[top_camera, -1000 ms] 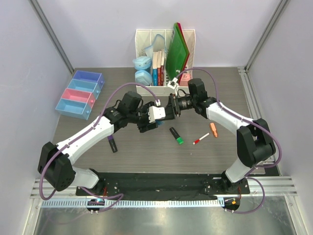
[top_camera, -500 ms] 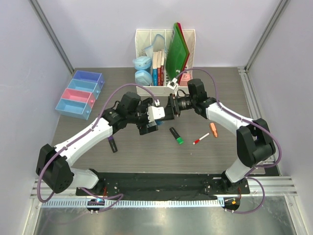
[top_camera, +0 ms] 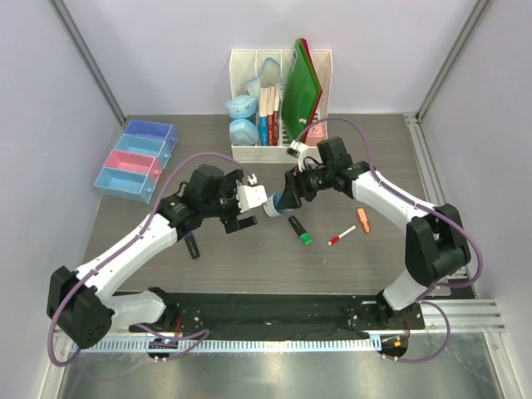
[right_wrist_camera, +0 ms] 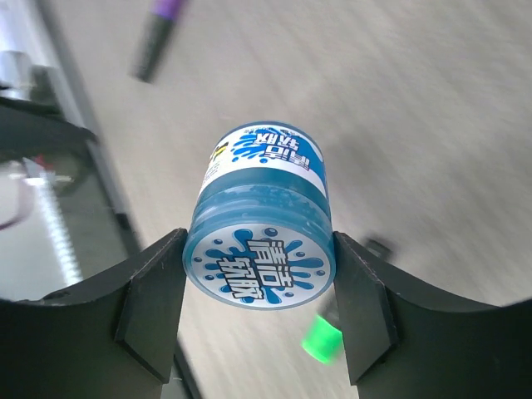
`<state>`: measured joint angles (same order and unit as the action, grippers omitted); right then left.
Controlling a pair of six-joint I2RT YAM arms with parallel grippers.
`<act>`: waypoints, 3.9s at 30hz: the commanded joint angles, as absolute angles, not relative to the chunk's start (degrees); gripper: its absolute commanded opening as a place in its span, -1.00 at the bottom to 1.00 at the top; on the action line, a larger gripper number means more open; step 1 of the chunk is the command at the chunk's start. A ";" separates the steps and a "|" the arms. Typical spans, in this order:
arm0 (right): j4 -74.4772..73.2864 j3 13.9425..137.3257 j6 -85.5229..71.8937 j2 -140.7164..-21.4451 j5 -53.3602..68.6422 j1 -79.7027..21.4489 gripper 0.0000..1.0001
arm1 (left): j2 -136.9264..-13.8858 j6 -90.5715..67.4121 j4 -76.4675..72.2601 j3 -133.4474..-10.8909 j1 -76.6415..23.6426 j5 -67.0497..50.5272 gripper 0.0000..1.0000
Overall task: Sort the stationery into containers
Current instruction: Pick up the stationery from the center of the board, then place the stationery at the center of the board, then move the storage box to the center of the board.
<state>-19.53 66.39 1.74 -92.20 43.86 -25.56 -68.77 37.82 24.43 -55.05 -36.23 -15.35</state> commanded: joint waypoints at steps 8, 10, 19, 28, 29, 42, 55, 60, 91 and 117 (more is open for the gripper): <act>-33.84 73.92 20.29 -87.02 7.16 -26.37 -0.89 | -62.66 30.33 20.83 -52.64 -24.45 -6.34 0.99; -34.01 72.25 22.40 -85.62 3.44 -26.28 -0.89 | -63.54 28.66 20.48 -53.17 -22.51 -4.32 1.00; -37.35 66.01 25.75 -76.74 -11.07 -22.59 -0.88 | -73.37 19.70 20.04 -59.93 -8.10 2.64 0.99; -43.59 63.55 28.29 -71.72 -7.13 -8.18 -0.88 | -84.19 13.19 19.69 -71.44 -0.27 5.97 0.99; -44.12 62.94 28.74 -71.46 -6.68 -7.39 -0.88 | -86.29 13.10 19.69 -72.41 -0.26 6.50 0.99; -44.56 56.87 32.52 -73.03 -0.80 -0.70 -0.88 | -100.72 14.50 19.43 -85.16 2.46 7.65 0.99; -43.07 55.90 36.04 -79.27 4.13 5.98 -0.80 | -109.60 16.70 18.81 -94.04 4.75 9.40 0.99; -42.98 56.25 36.74 -80.51 4.13 6.06 -0.24 | -110.74 17.84 18.10 -95.09 5.01 9.32 0.99; -45.79 66.09 31.99 -70.76 6.06 6.15 0.83 | -117.93 15.91 17.22 -104.49 6.15 19.16 1.00; -47.02 66.45 30.76 -66.44 9.23 6.15 0.82 | -130.71 21.97 15.22 -114.01 5.10 16.35 1.00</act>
